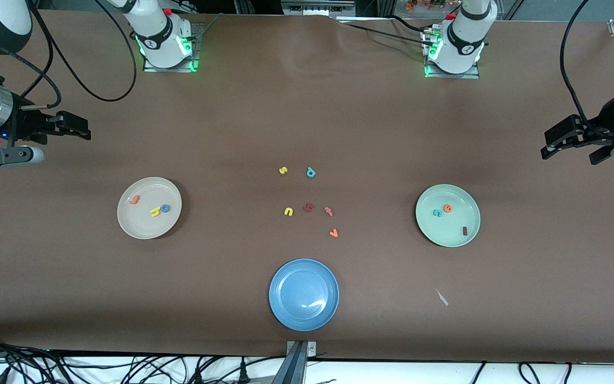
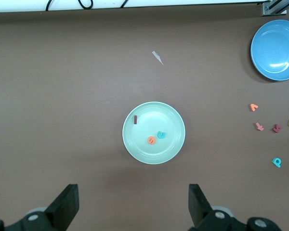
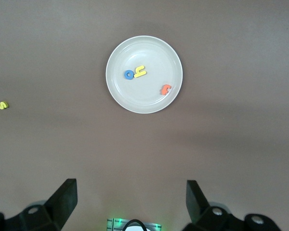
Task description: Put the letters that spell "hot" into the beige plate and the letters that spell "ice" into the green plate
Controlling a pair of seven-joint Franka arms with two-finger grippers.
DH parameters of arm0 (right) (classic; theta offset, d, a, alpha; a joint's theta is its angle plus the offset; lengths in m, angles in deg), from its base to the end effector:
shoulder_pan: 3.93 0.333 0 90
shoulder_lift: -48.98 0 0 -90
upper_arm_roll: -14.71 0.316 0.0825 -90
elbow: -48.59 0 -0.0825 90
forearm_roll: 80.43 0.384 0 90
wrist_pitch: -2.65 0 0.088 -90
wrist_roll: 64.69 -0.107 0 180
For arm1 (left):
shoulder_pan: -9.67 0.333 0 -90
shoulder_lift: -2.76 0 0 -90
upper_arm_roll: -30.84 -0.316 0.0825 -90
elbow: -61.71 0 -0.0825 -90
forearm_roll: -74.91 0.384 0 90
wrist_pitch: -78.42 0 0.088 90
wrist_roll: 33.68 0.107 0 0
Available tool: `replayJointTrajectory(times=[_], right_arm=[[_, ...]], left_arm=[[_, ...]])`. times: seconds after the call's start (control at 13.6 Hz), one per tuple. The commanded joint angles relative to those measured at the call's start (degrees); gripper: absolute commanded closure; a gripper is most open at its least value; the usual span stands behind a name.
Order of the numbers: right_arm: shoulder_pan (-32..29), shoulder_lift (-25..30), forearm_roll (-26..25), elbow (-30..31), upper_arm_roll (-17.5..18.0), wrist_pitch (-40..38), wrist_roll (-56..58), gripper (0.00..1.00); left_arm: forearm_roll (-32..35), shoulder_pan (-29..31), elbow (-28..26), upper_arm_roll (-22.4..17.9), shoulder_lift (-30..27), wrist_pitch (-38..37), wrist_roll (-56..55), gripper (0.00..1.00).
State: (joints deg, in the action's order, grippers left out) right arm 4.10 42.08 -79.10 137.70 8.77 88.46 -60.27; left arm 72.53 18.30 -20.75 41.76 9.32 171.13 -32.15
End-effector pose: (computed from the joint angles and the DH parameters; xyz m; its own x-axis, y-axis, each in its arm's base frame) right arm 0.5773 0.0269 0.5581 0.9780 0.1130 -0.1751 0.1105 -0.9936 -0.0242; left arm 0.5943 -0.0209 0.6268 0.9958 -0.0619 0.0680 -0.0661 -0.9959 0.0613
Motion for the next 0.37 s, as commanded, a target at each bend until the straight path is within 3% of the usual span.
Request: replayJointTrajectory(times=[0.0,0.29], right_arm=[[-0.6,-0.2,0.5,-0.9,0.4,-1.2,-0.6,0.0],[-0.6,-0.2,0.5,-0.9,0.4,-1.1,-0.6,0.0]], left_arm=[[0.6,0.2,0.0,0.3,-0.4,0.3,0.8,0.0],[0.9,0.2,0.1,0.3,-0.3,0.4,0.8,0.0]])
